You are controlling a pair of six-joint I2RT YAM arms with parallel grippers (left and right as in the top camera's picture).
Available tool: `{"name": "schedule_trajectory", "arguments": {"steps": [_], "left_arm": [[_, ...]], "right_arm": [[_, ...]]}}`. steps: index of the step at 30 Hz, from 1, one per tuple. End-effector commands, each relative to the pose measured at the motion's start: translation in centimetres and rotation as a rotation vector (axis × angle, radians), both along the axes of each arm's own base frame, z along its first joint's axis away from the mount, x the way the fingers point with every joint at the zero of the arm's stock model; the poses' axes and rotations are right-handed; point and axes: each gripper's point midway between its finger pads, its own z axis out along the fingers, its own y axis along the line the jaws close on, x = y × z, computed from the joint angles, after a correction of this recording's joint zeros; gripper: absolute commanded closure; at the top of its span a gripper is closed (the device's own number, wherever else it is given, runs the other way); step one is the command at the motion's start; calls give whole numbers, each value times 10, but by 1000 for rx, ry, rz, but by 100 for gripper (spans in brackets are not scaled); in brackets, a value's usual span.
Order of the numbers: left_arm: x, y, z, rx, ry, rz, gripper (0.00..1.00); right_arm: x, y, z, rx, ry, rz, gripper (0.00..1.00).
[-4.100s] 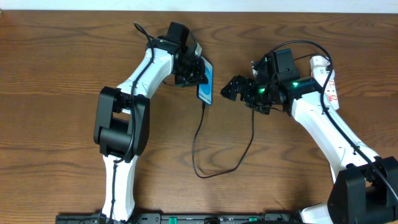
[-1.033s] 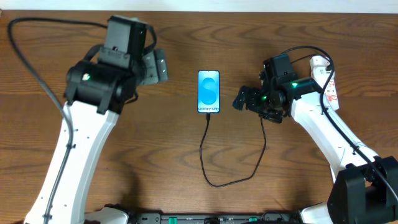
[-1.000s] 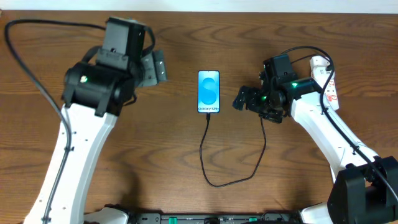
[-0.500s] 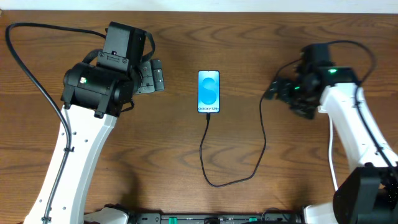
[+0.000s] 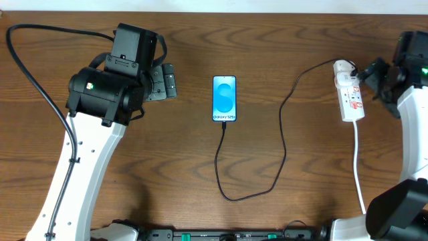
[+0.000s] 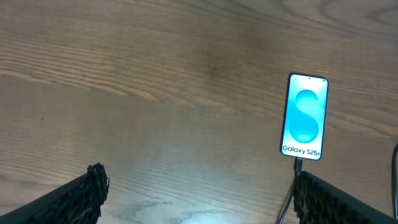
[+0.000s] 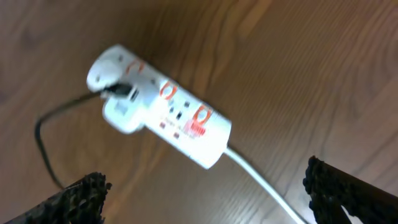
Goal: Plug charger to phone and switch on socket
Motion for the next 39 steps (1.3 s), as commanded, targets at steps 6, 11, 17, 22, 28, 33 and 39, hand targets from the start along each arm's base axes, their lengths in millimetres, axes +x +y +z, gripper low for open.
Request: {"name": "schedule_trajectory", "arguments": {"steps": [6, 11, 17, 22, 28, 33, 39], "left_arm": [[1, 3, 0, 19, 0, -1, 4], [1, 3, 0, 19, 0, -1, 4], [2, 3, 0, 19, 1, -1, 4], [2, 3, 0, 19, 1, -1, 4], [2, 3, 0, 19, 1, -1, 4], [2, 3, 0, 19, 1, -1, 4], [2, 3, 0, 19, 1, -1, 4]], "right_arm": [[9, -30, -61, -16, 115, -94, 1], [13, -43, -98, 0, 166, -118, 1], [16, -56, -130, 70, 169, -142, 1], [29, -46, -153, 158, 148, -110, 1], [40, -37, -169, 229, 117, -108, 1], [42, -38, -168, 228, 104, -122, 1], [37, -35, -170, 240, 127, -123, 1]]}}
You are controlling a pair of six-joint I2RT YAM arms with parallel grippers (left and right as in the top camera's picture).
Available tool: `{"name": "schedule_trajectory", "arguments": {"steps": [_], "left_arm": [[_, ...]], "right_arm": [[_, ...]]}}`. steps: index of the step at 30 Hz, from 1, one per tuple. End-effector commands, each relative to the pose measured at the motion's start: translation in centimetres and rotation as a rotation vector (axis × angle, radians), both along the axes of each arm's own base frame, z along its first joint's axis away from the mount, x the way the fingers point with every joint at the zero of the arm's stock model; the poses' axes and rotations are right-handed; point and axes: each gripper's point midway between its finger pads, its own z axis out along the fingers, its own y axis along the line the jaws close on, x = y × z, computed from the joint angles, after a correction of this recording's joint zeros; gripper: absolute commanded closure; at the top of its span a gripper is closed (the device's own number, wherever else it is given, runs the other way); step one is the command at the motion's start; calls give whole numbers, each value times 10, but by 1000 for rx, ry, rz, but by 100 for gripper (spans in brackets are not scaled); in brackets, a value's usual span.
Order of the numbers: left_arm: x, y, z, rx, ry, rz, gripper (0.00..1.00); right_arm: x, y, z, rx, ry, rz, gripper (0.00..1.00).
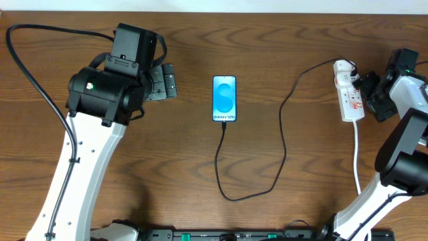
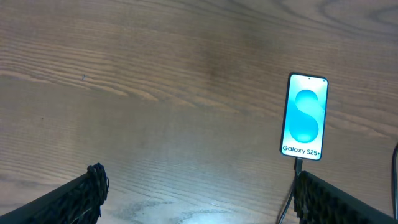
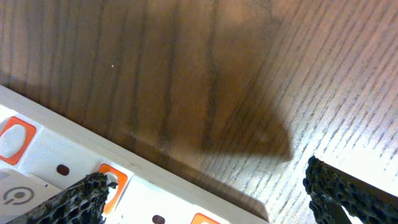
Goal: Plug charger to phone and switch on socket
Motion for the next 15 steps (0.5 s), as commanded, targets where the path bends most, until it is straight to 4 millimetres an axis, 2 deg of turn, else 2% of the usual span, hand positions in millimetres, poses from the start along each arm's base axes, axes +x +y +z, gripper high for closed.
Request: {"name": "schedule_trajectory", "arguments": {"steps": [1, 15], "left_arm": [[1, 3, 0, 19, 0, -1, 4], [1, 3, 0, 19, 0, -1, 4]], "right_arm": [[-7, 6, -9, 29, 33, -8, 1], [1, 15, -8, 73, 0, 29, 1]]}}
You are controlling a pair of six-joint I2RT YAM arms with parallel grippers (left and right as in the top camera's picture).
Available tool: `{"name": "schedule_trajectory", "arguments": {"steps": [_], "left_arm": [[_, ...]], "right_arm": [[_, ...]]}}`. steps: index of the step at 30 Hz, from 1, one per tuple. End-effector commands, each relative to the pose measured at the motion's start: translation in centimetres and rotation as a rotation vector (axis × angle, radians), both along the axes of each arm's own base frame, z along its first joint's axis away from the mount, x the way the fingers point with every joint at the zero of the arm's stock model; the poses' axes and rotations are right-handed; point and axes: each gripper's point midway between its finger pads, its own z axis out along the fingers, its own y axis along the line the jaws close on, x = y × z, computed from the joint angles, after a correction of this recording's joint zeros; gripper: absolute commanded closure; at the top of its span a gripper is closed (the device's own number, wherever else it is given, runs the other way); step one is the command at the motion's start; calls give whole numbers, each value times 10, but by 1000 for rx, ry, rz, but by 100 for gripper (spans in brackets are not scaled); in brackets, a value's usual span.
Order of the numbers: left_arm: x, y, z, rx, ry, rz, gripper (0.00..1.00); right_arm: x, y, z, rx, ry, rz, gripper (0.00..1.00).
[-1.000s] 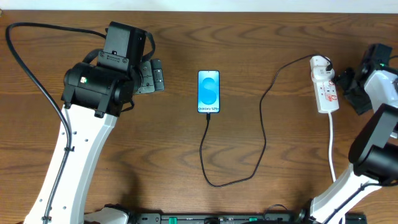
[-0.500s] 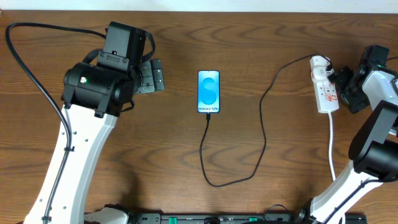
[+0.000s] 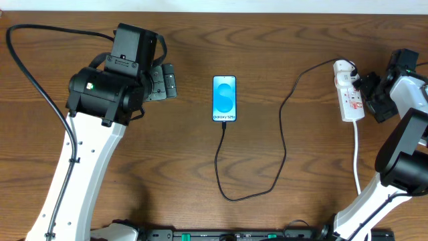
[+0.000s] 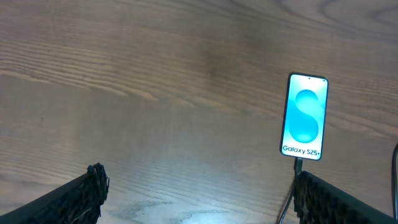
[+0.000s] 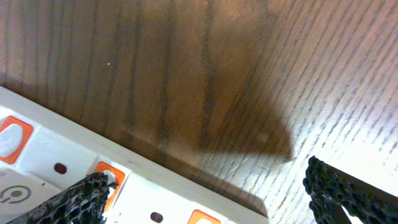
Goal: Plug charger to phone and switch on socket
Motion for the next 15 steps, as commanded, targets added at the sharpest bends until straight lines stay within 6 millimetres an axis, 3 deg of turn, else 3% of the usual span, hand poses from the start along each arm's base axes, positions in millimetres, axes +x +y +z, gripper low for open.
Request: {"name": "schedule_trajectory", "arguments": {"steps": [1, 15], "left_arm": [[1, 3, 0, 19, 0, -1, 4], [1, 3, 0, 19, 0, -1, 4]], "right_arm": [[1, 13, -8, 56, 6, 39, 1], [2, 22, -8, 98, -2, 71, 1]]}}
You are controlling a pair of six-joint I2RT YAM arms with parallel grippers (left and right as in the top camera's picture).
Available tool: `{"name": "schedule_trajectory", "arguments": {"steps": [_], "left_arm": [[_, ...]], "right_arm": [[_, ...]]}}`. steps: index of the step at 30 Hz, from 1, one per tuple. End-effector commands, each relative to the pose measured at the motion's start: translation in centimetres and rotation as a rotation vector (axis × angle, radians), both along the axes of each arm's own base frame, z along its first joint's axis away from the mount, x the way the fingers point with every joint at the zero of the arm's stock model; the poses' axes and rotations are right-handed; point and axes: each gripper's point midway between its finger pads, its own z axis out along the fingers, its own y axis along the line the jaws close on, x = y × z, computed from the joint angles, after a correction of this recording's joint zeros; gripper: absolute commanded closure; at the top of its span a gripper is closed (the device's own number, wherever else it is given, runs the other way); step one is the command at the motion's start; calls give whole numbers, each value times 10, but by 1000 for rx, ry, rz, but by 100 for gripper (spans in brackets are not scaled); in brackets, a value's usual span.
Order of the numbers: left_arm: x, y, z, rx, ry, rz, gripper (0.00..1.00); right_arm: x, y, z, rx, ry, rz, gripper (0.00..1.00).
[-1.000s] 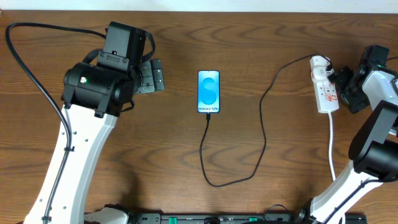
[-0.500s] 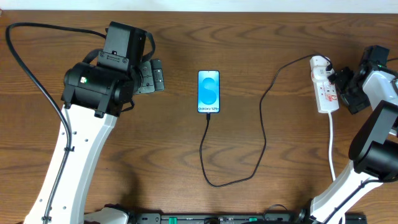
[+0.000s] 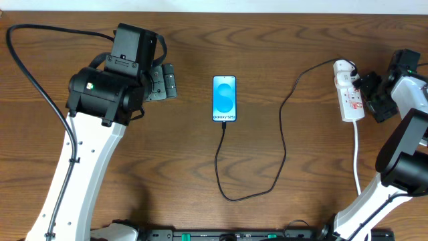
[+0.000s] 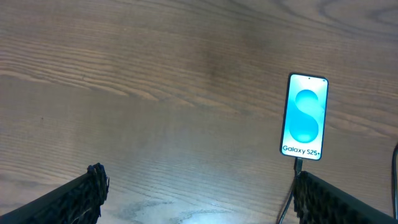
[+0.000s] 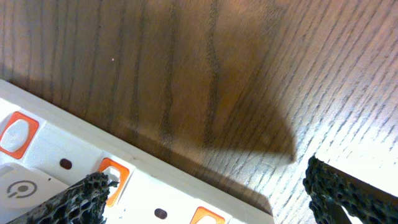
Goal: Plug charger to phone and switch on socket
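The phone (image 3: 224, 98) lies face up mid-table with its screen lit, also seen in the left wrist view (image 4: 305, 116). A black cable (image 3: 284, 134) runs from the phone's lower end in a loop to the white power strip (image 3: 349, 94) at the right. My right gripper (image 3: 372, 96) is open, low against the strip's right side. In its wrist view the strip (image 5: 56, 168) fills the lower left, and one fingertip (image 5: 87, 196) rests by an orange switch (image 5: 112, 173). My left gripper (image 3: 166, 82) hangs open left of the phone, holding nothing.
A white mains lead (image 3: 358, 161) trails from the strip toward the table's front edge. The wooden table (image 3: 167, 167) is bare around the phone and the cable loop. My left arm's black cable (image 3: 33, 73) arcs over the far left.
The right wrist view has shifted very slightly along the strip. The phone, cable, strip and left arm stand as before.
My right gripper was open above the strip, with the whole strip in its wrist view. Then it was down close at the strip's side, a fingertip by an orange switch, and it has stayed there. The phone stayed lit and cabled throughout; the left arm held still.
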Motion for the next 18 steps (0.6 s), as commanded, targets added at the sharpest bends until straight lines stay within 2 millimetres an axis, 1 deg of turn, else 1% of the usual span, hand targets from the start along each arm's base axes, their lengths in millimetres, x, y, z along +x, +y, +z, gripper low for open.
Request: {"name": "schedule_trajectory", "arguments": {"steps": [1, 4, 15, 18], "left_arm": [[1, 3, 0, 19, 0, -1, 4], [1, 3, 0, 19, 0, -1, 4], [1, 3, 0, 19, 0, -1, 3], [1, 3, 0, 19, 0, -1, 4]], "right_arm": [[1, 19, -8, 66, 9, 67, 1], [2, 22, -8, 67, 7, 100, 1], [-1, 23, -9, 73, 17, 95, 1], [-2, 18, -9, 53, 25, 79, 1]]}}
